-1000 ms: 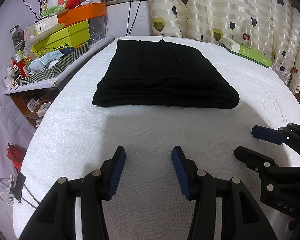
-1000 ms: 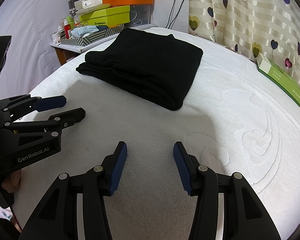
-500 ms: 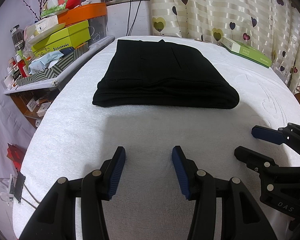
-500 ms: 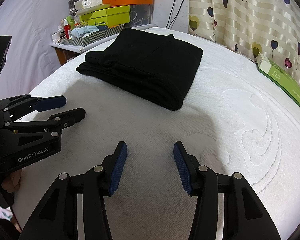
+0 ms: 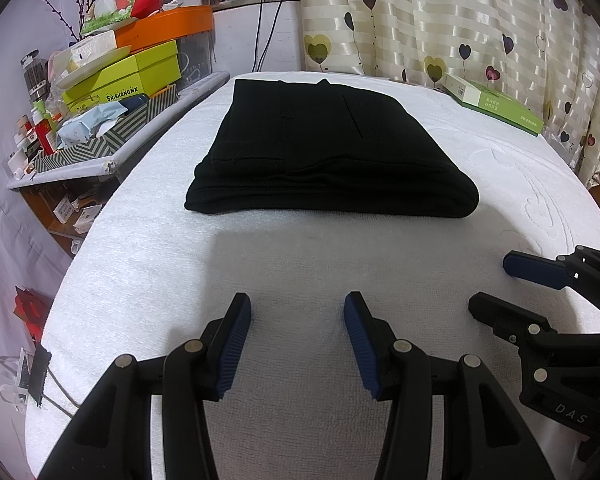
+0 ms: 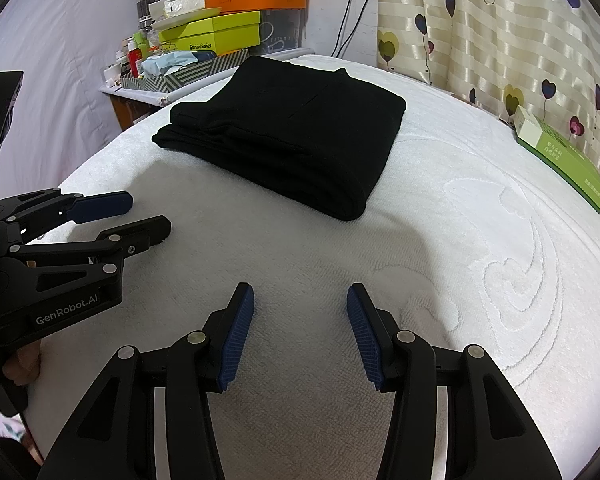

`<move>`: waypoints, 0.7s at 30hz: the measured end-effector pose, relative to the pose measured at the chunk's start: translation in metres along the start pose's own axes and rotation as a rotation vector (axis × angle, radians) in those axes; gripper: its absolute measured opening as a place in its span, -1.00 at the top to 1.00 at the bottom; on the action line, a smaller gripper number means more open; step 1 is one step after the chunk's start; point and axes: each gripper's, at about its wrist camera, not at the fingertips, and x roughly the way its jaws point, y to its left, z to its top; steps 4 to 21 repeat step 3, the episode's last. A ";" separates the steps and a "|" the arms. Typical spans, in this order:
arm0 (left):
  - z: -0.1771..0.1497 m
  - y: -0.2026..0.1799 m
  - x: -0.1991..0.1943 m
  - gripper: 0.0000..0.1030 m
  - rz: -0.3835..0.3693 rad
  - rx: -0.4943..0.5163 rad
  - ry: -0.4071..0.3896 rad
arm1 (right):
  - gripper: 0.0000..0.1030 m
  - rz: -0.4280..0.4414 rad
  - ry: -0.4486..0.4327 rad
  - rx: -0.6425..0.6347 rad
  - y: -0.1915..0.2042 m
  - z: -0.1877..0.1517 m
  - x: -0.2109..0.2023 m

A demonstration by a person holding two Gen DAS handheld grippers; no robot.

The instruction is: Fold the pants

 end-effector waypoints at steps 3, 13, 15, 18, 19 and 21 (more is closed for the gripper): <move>0.000 0.000 0.000 0.00 0.000 0.000 0.000 | 0.04 0.000 0.000 0.000 0.000 0.000 0.000; 0.000 0.000 0.000 0.00 0.000 0.000 0.000 | 0.04 0.000 0.000 0.000 0.000 0.000 0.000; 0.000 0.000 0.000 0.00 0.000 0.000 0.000 | 0.04 0.000 0.000 0.000 0.000 0.000 0.000; 0.000 0.000 0.000 0.00 0.000 0.000 0.000 | 0.04 0.000 0.000 0.000 0.000 0.000 0.000; 0.000 0.000 0.000 0.00 0.000 0.000 0.000 | 0.04 0.000 0.000 0.000 0.000 0.000 0.000; 0.000 0.000 0.000 0.00 0.000 0.000 0.000 | 0.04 0.000 0.000 0.000 0.000 0.000 0.000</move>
